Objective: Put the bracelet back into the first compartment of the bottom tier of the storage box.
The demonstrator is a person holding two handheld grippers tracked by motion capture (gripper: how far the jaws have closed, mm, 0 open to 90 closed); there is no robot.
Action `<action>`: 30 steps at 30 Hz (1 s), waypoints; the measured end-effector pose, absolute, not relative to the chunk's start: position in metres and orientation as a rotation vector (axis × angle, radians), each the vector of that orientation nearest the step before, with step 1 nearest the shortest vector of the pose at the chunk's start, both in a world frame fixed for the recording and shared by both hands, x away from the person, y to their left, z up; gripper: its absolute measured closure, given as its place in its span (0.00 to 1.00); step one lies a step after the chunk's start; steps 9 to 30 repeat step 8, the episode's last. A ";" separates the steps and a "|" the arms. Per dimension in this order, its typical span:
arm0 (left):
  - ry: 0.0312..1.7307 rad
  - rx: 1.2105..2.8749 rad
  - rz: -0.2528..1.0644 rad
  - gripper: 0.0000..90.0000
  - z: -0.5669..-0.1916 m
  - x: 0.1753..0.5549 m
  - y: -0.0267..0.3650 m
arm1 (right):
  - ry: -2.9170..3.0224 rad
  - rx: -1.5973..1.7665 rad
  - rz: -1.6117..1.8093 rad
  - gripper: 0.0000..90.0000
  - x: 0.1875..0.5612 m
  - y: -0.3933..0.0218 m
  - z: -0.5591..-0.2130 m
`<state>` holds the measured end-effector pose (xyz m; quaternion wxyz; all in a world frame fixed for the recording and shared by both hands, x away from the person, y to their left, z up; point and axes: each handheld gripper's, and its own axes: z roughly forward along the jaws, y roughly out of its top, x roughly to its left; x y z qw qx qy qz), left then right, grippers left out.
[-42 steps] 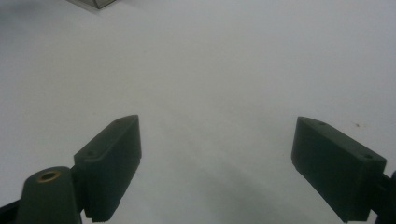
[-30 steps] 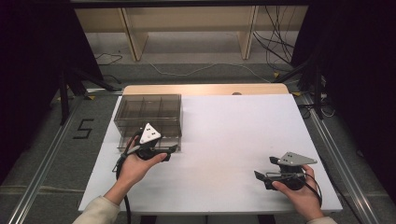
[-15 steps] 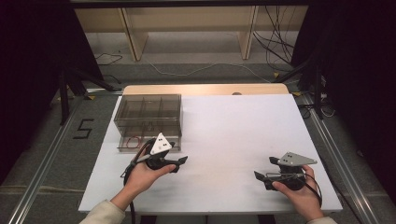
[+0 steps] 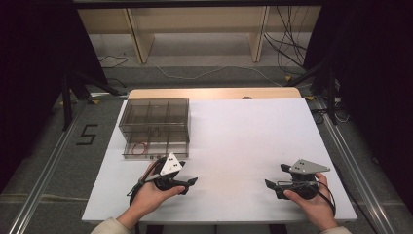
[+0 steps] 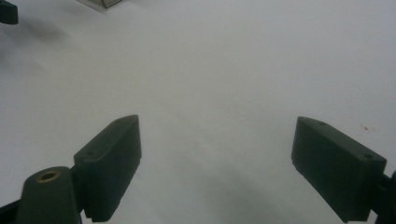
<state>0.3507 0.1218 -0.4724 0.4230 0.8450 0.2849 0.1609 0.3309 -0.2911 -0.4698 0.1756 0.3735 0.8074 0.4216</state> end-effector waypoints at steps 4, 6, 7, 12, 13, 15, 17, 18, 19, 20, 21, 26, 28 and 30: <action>0.703 2.121 0.397 0.31 -0.473 0.350 0.119 | 2.292 1.064 1.191 0.18 0.331 -0.291 -0.470; 0.696 2.124 0.392 0.31 -0.474 0.349 0.117 | 2.291 1.063 1.192 0.18 0.331 -0.291 -0.470; 0.690 2.125 0.389 0.31 -0.474 0.349 0.115 | 2.290 1.064 1.194 0.18 0.331 -0.291 -0.470; 0.681 2.130 0.386 0.31 -0.473 0.349 0.113 | 2.290 1.063 1.193 0.18 0.331 -0.291 -0.470; 0.681 2.130 0.386 0.31 -0.473 0.349 0.113 | 2.290 1.063 1.193 0.18 0.331 -0.291 -0.470; 0.681 2.130 0.386 0.31 -0.473 0.349 0.113 | 2.290 1.063 1.193 0.18 0.331 -0.291 -0.470; 0.681 2.130 0.386 0.31 -0.473 0.349 0.113 | 2.290 1.063 1.193 0.18 0.331 -0.291 -0.470; 0.681 2.130 0.386 0.31 -0.473 0.349 0.113 | 2.290 1.063 1.193 0.18 0.331 -0.291 -0.470; 0.681 2.130 0.386 0.31 -0.473 0.349 0.113 | 2.290 1.063 1.193 0.18 0.331 -0.291 -0.470; 0.681 2.130 0.386 0.31 -0.473 0.349 0.113 | 2.290 1.063 1.193 0.18 0.331 -0.291 -0.470; 0.681 2.130 0.386 0.31 -0.473 0.349 0.113 | 2.290 1.063 1.193 0.18 0.331 -0.291 -0.470; 0.681 2.130 0.386 0.31 -0.473 0.349 0.113 | 2.290 1.063 1.193 0.18 0.331 -0.291 -0.470; 0.681 2.130 0.386 0.31 -0.473 0.349 0.113 | 2.290 1.063 1.193 0.18 0.331 -0.291 -0.470; 0.681 2.130 0.386 0.31 -0.473 0.349 0.113 | 2.290 1.063 1.193 0.18 0.331 -0.291 -0.470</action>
